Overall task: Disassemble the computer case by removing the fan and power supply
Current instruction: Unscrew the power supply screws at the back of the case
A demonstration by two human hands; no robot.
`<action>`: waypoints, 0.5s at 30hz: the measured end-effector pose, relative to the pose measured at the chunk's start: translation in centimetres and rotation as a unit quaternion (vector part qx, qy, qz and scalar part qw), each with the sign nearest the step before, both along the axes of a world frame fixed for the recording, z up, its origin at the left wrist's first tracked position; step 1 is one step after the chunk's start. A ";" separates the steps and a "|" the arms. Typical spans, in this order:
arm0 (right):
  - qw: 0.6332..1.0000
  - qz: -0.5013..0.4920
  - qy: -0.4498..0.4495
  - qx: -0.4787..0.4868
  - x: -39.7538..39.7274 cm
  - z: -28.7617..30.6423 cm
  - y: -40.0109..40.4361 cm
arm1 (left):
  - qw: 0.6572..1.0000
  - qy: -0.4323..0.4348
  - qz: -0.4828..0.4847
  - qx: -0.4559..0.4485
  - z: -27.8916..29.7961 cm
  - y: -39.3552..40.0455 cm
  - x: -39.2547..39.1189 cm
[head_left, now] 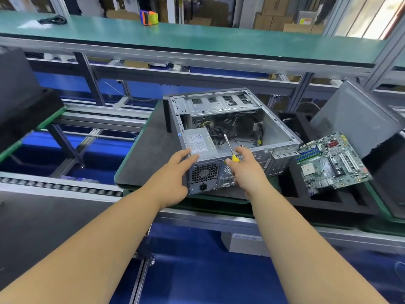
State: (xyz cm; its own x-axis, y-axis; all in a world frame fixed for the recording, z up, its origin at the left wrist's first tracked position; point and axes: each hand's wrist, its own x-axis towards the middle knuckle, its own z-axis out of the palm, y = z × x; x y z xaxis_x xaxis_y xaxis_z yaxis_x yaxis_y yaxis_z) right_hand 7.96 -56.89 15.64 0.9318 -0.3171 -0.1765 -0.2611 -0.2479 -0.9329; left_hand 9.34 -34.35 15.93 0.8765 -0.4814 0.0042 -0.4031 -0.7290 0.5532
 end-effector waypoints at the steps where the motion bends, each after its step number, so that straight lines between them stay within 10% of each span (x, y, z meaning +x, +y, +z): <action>1: 1.000 -0.011 -0.008 0.003 -0.6 -0.2 0.5 | 0.999 0.009 0.002 -0.038 -0.2 0.2 -0.2; 6: 0.995 -0.045 -0.053 0.074 -3.6 -1.7 3.0 | 0.946 0.034 0.154 -0.284 -2.6 0.7 -1.5; 15: 0.994 -0.033 0.014 0.101 -6.5 -6.4 6.3 | 0.776 0.432 0.297 -0.350 -7.4 0.0 -1.3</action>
State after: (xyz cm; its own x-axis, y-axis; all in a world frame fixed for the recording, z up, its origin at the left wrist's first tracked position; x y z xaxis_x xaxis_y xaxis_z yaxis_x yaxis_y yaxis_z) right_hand 1.51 -50.63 9.24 0.9038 -0.3334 -0.2682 -0.2967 -0.0368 -0.9543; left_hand 8.02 -34.38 8.52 0.7643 -0.1368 -0.6302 0.6310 -0.0430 0.7746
